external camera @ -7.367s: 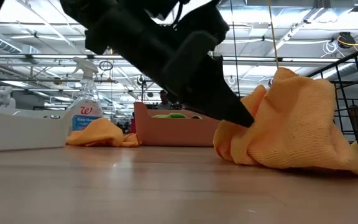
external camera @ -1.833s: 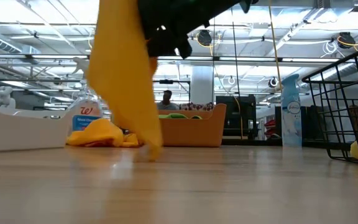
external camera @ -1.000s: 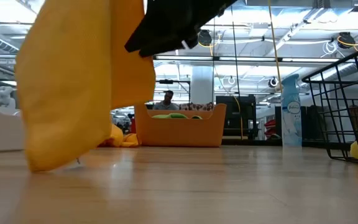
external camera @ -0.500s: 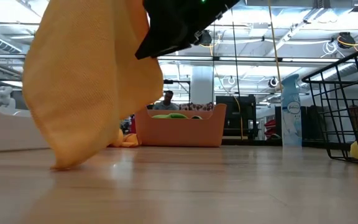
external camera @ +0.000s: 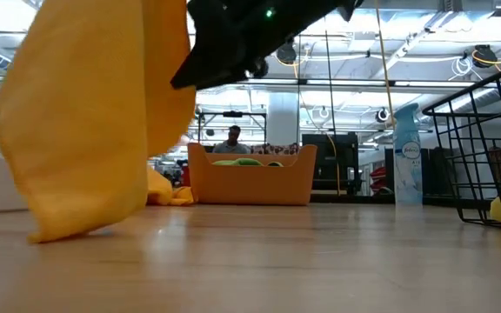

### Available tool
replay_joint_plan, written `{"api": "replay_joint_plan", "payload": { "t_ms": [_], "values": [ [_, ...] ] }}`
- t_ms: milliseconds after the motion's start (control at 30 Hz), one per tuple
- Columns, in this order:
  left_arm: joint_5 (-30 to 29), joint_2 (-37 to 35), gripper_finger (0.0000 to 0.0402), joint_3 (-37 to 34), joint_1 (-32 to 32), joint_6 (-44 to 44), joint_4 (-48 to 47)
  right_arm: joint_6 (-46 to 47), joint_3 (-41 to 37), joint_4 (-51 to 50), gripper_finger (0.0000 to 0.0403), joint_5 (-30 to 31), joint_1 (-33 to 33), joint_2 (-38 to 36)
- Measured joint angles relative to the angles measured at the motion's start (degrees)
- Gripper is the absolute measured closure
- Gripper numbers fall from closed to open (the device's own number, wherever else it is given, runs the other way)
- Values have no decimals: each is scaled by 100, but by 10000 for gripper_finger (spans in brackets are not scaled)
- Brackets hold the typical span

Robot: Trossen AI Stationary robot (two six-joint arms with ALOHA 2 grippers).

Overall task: Sort microfiber towel by color & place in baskets
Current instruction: Put the bottom orange microfiber cloth into the white bin

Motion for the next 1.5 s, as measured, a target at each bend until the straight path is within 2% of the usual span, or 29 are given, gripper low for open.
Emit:
{"api": "replay_joint_plan", "payload": {
  "t_ms": [133, 300, 367, 467, 633, 900, 1200, 1300, 1500],
  "values": [
    [18, 32, 391, 0, -4, -1, -23, 32, -2, 92, 249, -269, -135, 132],
    [32, 35, 391, 0, -31, 2, -72, 39, -2, 105, 371, -892, -195, 144],
    [-127, 35, 391, 0, -32, 2, -131, -90, -2, 109, 392, -1229, -185, 117],
    [-655, 35, 391, 0, -26, -36, -338, -218, -11, 171, 393, -1660, -112, -13],
    [-1285, 51, 391, -88, -20, -452, -748, -448, -11, 260, 399, -1702, 24, -438],
    [-1430, 143, 391, -587, -22, -993, -693, -771, -9, 412, 402, -1679, 113, -1035],
    [-1491, 530, 387, -1234, -22, -1062, 491, -816, 0, 765, 402, -1670, 85, -1106],
    [-1715, 739, 362, -1254, -22, -1196, 523, -811, 0, 748, 402, -1670, 87, -1106],
    [-2360, 965, 271, -1255, -22, -1329, 481, -624, 0, 404, 403, -1676, 52, -1305]
  ]
}}
